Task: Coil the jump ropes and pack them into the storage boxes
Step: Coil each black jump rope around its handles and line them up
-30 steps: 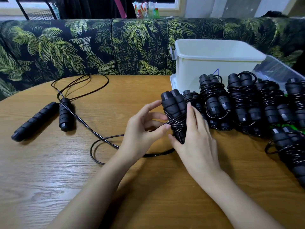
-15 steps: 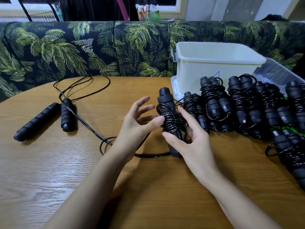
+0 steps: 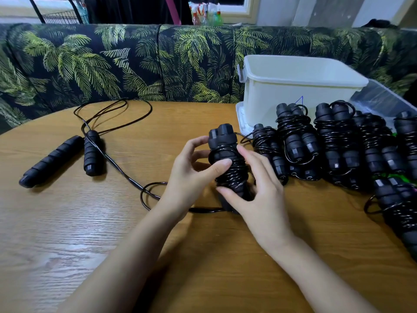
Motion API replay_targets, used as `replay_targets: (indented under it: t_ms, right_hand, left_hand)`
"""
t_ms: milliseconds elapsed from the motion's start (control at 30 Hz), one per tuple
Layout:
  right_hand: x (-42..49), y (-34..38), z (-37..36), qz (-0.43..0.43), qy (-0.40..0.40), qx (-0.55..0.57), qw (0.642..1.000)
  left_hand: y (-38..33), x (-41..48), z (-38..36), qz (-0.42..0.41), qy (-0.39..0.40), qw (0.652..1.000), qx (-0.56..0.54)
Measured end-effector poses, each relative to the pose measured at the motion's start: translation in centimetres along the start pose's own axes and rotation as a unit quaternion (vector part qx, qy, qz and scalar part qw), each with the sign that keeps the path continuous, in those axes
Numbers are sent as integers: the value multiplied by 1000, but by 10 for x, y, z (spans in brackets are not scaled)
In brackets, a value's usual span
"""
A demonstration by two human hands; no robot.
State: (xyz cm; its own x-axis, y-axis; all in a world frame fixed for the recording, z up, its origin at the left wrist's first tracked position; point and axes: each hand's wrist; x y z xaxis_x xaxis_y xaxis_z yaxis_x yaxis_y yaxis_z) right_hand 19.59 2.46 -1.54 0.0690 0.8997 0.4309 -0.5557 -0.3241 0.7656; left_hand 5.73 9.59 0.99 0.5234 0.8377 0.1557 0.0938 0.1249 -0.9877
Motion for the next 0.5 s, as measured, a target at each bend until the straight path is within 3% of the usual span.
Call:
replay_targets:
  t_ms: [233, 500]
  right_hand:
    - [0, -6, 5, 12, -9, 20, 1000]
    - [7, -1, 18, -43, 54, 158, 985]
  left_hand:
    - [-1, -1, 5, -7, 59, 998, 29]
    - [-5, 1, 12, -21, 3, 999, 30]
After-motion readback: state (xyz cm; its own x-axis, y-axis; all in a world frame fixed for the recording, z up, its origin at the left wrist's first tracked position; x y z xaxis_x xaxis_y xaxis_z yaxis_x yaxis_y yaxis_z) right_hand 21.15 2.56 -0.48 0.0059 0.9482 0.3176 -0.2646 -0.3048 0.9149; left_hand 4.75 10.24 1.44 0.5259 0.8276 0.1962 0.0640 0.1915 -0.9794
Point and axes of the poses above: each hand's wrist, its own x-axis towards the middle knuckle, its own z-axis out of the back of the hand, y = z × x, and after that the axes turned 12 degrees about y, right-handed
